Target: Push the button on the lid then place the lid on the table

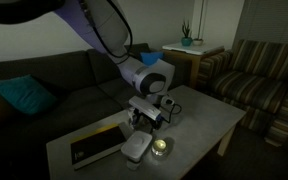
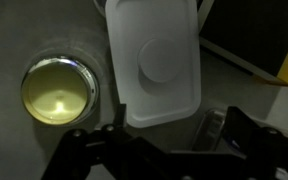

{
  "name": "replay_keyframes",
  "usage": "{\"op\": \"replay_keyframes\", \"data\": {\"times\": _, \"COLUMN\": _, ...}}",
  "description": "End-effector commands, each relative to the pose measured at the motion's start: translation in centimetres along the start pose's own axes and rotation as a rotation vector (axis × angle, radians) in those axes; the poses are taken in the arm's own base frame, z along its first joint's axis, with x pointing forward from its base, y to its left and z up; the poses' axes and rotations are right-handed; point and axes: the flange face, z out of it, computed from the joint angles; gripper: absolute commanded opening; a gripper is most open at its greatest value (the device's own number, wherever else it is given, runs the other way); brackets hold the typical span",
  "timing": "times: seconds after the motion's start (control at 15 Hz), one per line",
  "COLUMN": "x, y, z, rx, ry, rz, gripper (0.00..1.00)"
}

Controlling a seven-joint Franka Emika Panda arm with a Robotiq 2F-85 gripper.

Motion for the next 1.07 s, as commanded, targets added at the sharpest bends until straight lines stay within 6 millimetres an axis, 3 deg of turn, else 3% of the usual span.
{"op": "replay_keyframes", "data": {"times": 0.0, "x": 0.3, "y": 0.2, "z": -2.0, "rx": -0.016, "ry": 0.073, "rz": 0.000, "gripper": 1.00}}
{"op": "replay_keyframes", "data": {"times": 0.6, "x": -0.5, "y": -0.7, "z": -7.0, "rx": -0.089, "ry": 0.215, "rz": 0.029, "gripper": 1.00}}
{"op": "replay_keyframes", "data": {"times": 1.0, "x": -2.0, "y": -1.8, "z": -8.5, "rx": -0.103, "ry": 0.250, "rz": 0.048, "gripper": 1.00}}
